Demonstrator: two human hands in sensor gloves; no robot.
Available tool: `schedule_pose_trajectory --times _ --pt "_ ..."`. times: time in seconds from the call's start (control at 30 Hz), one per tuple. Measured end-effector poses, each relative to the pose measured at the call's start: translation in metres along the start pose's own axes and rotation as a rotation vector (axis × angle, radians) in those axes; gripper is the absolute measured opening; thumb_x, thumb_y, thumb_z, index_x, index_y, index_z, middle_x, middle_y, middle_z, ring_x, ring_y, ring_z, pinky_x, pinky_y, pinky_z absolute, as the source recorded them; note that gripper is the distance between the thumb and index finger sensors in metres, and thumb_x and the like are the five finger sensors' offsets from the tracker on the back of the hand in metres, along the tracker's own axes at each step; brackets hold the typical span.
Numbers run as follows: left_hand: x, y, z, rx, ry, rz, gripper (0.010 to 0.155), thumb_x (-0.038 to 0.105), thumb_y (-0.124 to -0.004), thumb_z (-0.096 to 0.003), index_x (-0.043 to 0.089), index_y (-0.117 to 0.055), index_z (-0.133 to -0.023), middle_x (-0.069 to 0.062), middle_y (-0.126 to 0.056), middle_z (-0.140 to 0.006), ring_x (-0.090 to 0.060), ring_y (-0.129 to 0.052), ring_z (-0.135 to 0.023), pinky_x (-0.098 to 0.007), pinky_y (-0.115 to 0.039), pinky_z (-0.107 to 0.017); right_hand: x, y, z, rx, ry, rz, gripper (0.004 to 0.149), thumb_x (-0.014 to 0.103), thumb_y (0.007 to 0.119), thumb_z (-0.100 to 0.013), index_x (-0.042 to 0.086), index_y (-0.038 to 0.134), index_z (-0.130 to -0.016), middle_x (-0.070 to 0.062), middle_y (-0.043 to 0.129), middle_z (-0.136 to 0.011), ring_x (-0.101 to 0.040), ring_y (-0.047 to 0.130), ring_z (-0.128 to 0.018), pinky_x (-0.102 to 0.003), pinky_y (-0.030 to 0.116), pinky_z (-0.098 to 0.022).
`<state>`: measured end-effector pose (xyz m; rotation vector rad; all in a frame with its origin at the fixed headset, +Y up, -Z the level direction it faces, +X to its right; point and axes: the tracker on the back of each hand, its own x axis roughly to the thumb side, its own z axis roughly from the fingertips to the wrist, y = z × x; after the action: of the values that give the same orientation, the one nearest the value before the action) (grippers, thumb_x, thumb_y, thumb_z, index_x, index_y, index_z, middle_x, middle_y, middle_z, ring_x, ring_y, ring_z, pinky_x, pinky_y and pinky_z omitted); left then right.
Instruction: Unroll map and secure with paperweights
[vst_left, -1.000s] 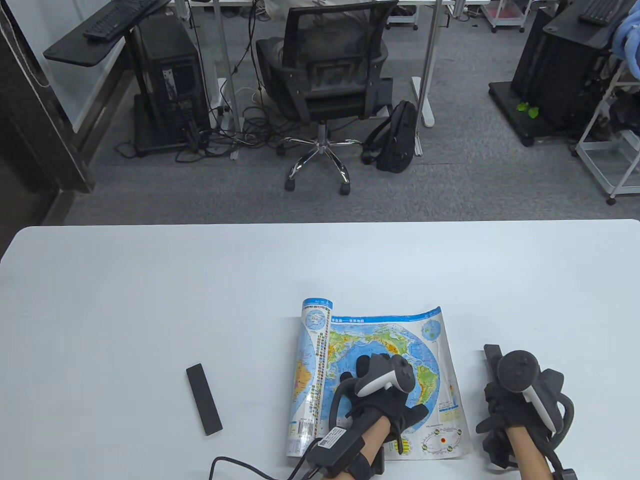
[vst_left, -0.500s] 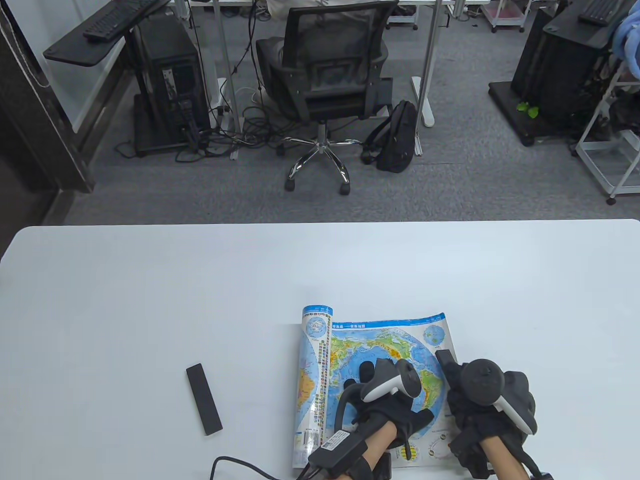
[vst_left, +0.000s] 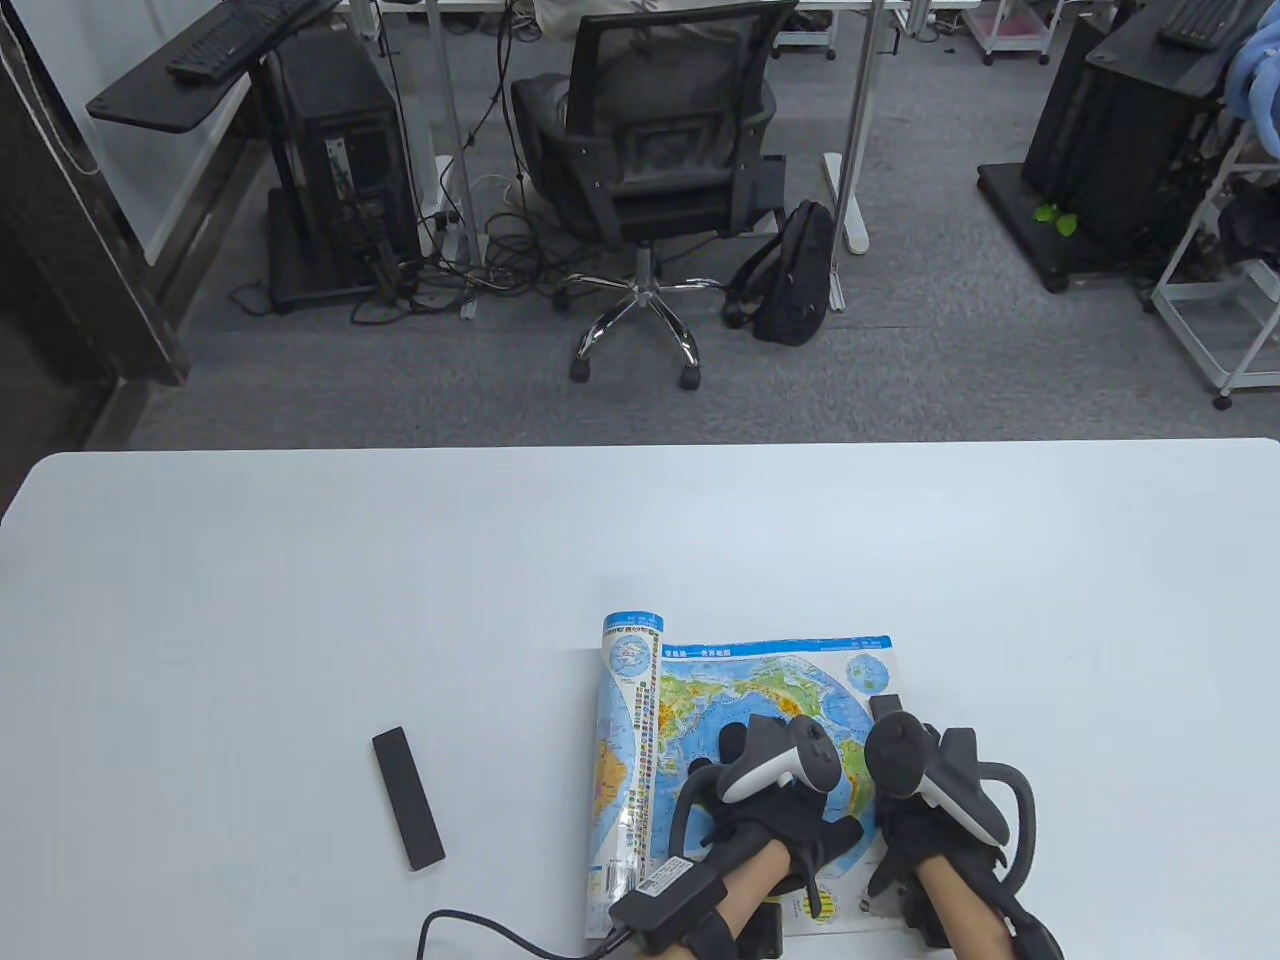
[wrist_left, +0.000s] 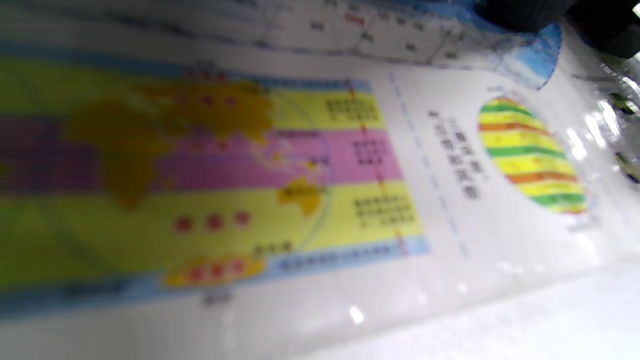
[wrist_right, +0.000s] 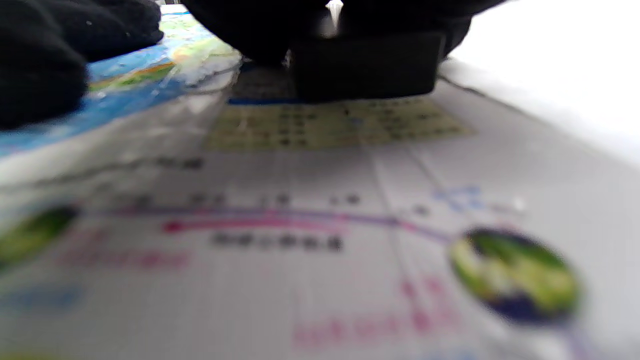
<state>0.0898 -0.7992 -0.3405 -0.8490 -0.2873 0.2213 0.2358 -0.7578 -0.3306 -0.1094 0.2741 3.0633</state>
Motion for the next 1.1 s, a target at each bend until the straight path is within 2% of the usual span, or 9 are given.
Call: schedule_pose_trajectory --times 0.2,0.37,0.43,0.63,0.73,0.8,0.87,1.0,1.1 --pt "-0.005 0.003 0.001 -0.019 -0.055 0.087 0.075 0.069 -0.043 -0.0559 0.045 0.014 -0.097 -0.004 0.034 -0.095 -0.041 0.031 -0.079 -0.069 0.005 -0.046 0.002 0.000 0.000 0.025 -0.004 0.008 0.052 0.018 0.075 -0.051 0.007 0.055 -0.099 -0.034 0.055 -0.102 -0.050 0.070 -0.066 -0.047 0.074 -0.041" --pt "-0.013 0.011 0.010 0.089 -0.083 0.031 0.071 0.062 -0.050 -0.0563 0.043 0.001 -0.103 -0.005 0.019 -0.105 -0.041 0.016 -0.090 -0.068 -0.004 -0.055 0.008 0.003 0.002 0.024 -0.014 0.088 0.053 0.019 0.072 -0.053 0.006 0.052 -0.100 -0.035 0.053 -0.102 -0.050 0.070 -0.068 -0.048 0.073 -0.042" --pt "-0.019 0.012 0.013 0.148 -0.081 0.000 0.073 0.060 -0.051 -0.0561 0.038 -0.001 -0.104 -0.010 0.014 -0.106 -0.040 0.009 -0.094 -0.067 -0.008 -0.060 0.008 0.003 0.002 0.036 -0.012 0.100 0.053 0.019 0.071 -0.053 0.006 0.050 -0.100 -0.035 0.053 -0.103 -0.049 0.070 -0.069 -0.048 0.074 -0.043" --pt "-0.063 0.012 0.023 0.194 -0.036 -0.017 0.078 0.063 -0.051 -0.0547 0.032 0.003 -0.103 -0.009 0.016 -0.104 -0.040 0.011 -0.093 -0.066 -0.005 -0.059 0.013 0.003 0.000 0.078 -0.012 0.135 0.053 0.018 0.069 -0.054 0.004 0.047 -0.100 -0.037 0.050 -0.102 -0.051 0.068 -0.069 -0.049 0.073 -0.043" --pt "-0.087 0.014 0.032 0.214 0.025 -0.052 0.081 0.066 -0.050 -0.0535 0.030 0.004 -0.102 -0.015 0.016 -0.103 -0.044 0.010 -0.092 -0.065 -0.007 -0.061 0.014 0.003 0.000 0.081 -0.010 0.143 0.053 0.018 0.068 -0.054 0.003 0.046 -0.100 -0.037 0.049 -0.102 -0.051 0.068 -0.069 -0.049 0.073 -0.044" --pt "-0.104 0.015 0.039 0.214 0.047 -0.037 0.082 0.067 -0.049 -0.0532 0.030 0.005 -0.102 -0.013 0.018 -0.103 -0.041 0.012 -0.093 -0.068 -0.005 -0.059 0.014 0.003 0.000 0.080 -0.010 0.144 0.053 0.018 0.068 -0.054 0.003 0.046 -0.100 -0.037 0.049 -0.102 -0.051 0.068 -0.069 -0.049 0.073 -0.044" --pt "-0.125 0.015 0.046 0.268 0.054 -0.001 0.081 0.066 -0.050 -0.0529 0.030 0.003 -0.102 -0.014 0.015 -0.104 -0.043 0.011 -0.093 -0.067 -0.004 -0.059 0.013 0.003 -0.001 0.085 -0.011 0.138 0.053 0.018 0.068 -0.054 0.004 0.046 -0.100 -0.037 0.049 -0.102 -0.051 0.068 -0.070 -0.049 0.073 -0.044" --pt "-0.160 0.014 0.057 0.265 0.092 0.036 0.082 0.067 -0.050 -0.0523 0.031 0.004 -0.102 -0.015 0.015 -0.104 -0.044 0.011 -0.092 -0.065 -0.001 -0.058 0.015 0.003 -0.001 0.097 -0.010 0.150 0.053 0.017 0.067 -0.054 0.003 0.044 -0.100 -0.038 0.048 -0.102 -0.052 0.067 -0.070 -0.049 0.073 -0.044" --pt "-0.181 0.013 0.066 0.261 0.111 0.041 0.086 0.072 -0.048 -0.0510 0.027 0.004 -0.102 -0.016 0.015 -0.104 -0.044 0.011 -0.092 -0.064 0.000 -0.058 0.015 0.002 -0.001 0.101 -0.009 0.159 0.053 0.017 0.067 -0.054 0.002 0.044 -0.100 -0.038 0.047 -0.102 -0.052 0.067 -0.070 -0.050 0.073 -0.044"
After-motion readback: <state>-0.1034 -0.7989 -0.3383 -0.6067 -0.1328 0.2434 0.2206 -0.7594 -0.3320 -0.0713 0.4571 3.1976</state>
